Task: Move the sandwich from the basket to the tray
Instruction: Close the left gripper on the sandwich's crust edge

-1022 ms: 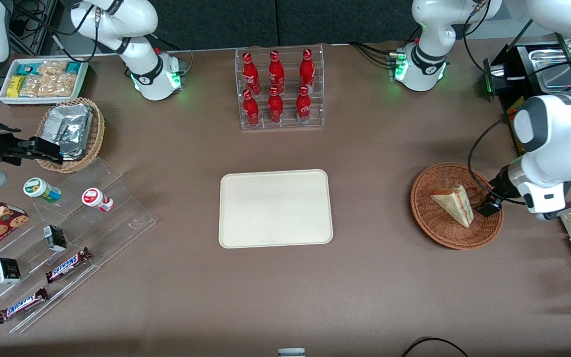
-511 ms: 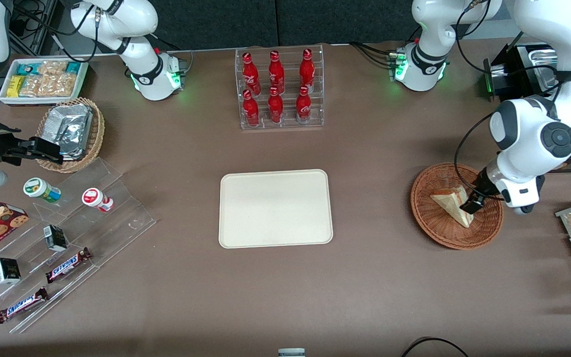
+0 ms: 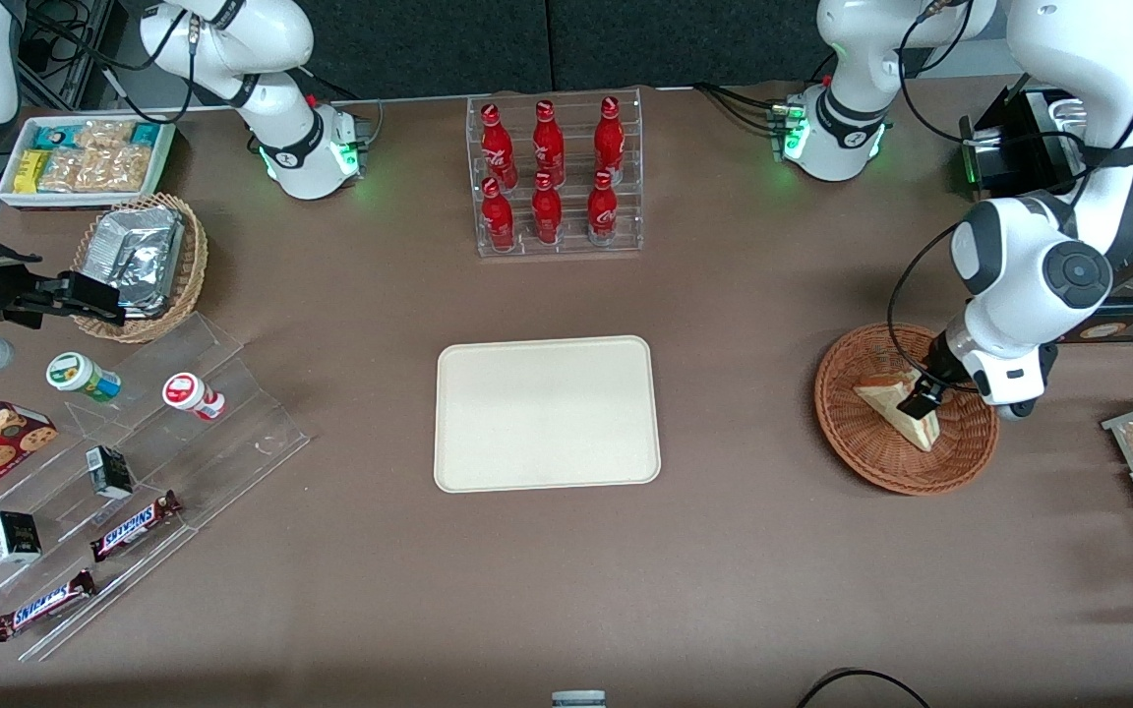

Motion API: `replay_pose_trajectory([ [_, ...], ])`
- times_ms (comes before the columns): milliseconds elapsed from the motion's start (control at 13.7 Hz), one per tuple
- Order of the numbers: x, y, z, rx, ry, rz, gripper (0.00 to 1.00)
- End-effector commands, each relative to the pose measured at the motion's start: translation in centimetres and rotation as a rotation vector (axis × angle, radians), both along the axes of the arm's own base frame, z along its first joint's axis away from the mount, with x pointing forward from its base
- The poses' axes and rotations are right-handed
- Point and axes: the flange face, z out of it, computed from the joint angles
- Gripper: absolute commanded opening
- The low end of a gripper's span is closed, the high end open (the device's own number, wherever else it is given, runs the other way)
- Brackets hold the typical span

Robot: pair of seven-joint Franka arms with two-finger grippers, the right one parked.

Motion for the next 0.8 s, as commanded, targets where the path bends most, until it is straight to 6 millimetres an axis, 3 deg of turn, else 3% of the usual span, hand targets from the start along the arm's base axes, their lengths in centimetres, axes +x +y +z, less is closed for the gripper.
replay_pose_trajectory([
  [0,-0.5,-0.4,-1.0,0.009,-0.016,0.003,1.0],
  [292,-0.6,-1.3,-2.3,0.024,-0.003,-0.035,0.99],
  [365,-0.6,-1.3,-2.4,0.024,-0.003,-0.034,0.86],
  [511,-0.5,-1.3,-2.3,0.025,-0.004,-0.038,0.41],
  [657,-0.3,-1.4,-2.1,0.038,-0.009,-0.058,0.18],
  [730,-0.3,-1.4,-2.0,0.048,-0.008,-0.07,0.16],
])
